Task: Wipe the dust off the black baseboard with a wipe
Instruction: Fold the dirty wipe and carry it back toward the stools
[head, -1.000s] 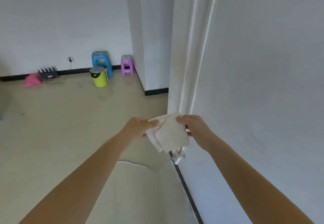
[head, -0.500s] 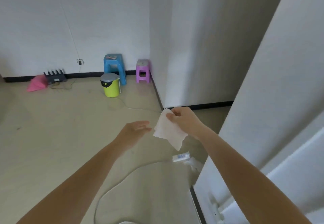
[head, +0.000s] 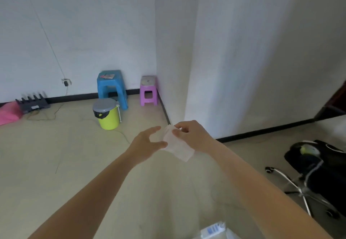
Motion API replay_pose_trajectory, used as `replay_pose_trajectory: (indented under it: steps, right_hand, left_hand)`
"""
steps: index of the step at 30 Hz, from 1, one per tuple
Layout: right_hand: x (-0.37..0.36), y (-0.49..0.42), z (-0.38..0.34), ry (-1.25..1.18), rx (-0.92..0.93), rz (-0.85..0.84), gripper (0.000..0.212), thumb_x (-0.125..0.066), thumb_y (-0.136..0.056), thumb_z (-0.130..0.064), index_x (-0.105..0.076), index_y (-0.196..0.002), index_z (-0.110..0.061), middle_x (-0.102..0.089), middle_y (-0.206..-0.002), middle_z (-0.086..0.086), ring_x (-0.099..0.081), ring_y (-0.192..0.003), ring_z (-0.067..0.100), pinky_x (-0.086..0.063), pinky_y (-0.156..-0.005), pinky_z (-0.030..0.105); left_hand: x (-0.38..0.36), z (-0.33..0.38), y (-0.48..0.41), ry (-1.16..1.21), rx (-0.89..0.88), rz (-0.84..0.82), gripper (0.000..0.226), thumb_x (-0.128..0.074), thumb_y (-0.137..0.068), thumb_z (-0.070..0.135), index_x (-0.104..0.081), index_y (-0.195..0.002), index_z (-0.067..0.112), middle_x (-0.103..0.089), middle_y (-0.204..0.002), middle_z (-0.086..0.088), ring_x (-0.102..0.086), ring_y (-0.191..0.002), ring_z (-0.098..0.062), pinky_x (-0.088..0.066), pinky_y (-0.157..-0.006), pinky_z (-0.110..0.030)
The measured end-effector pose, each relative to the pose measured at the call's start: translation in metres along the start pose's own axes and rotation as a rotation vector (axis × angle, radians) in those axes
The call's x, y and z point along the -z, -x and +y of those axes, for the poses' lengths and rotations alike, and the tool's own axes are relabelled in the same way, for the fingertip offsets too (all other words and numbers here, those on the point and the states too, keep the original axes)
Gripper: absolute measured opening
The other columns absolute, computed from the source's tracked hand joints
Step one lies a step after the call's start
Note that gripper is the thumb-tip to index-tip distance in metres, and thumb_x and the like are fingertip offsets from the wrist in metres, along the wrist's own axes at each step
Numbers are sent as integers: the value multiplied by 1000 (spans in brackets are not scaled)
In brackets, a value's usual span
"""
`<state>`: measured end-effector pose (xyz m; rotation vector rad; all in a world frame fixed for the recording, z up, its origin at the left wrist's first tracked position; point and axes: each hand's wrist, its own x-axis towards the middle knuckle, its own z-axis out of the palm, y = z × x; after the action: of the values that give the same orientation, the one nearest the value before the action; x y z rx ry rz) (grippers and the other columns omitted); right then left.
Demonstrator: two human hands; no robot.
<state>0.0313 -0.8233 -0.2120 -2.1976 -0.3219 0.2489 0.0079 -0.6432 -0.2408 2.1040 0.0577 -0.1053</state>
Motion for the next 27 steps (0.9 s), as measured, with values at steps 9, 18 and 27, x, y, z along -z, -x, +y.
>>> replay_pose_trajectory:
  steps: [9, 18, 27]
  right_hand:
    - [33, -278, -26, -24, 35, -26, 21, -56, -92, -28, -71, -103, -19, -65, -79, 0, -58, -73, 16, -44, -64, 20]
    - [20, -564, -10, -34, -27, 84, 19, -60, -87, -30, -74, -90, -18, -72, -86, 12, -59, -72, 15, -47, -66, 27]
    - [24, -795, 17, -39, -174, 146, 22, -59, -90, -27, -73, -88, -10, -60, -67, 3, -48, -61, 11, -38, -60, 21]
  left_hand:
    - [88, -11, -262, 1, 49, 81, 16, -70, -79, 16, -61, -70, 26, -69, -88, 3, -62, -90, -13, -40, -70, -21]
    - [178, -50, -526, -148, 5, 91, 17, -69, -78, 17, -58, -67, 24, -67, -75, 0, -62, -72, -17, -49, -69, -30]
    - [239, -74, -781, -347, -58, 30, 9, -63, -76, 19, -59, -78, 27, -61, -73, 6, -58, -68, -15, -40, -58, -24]
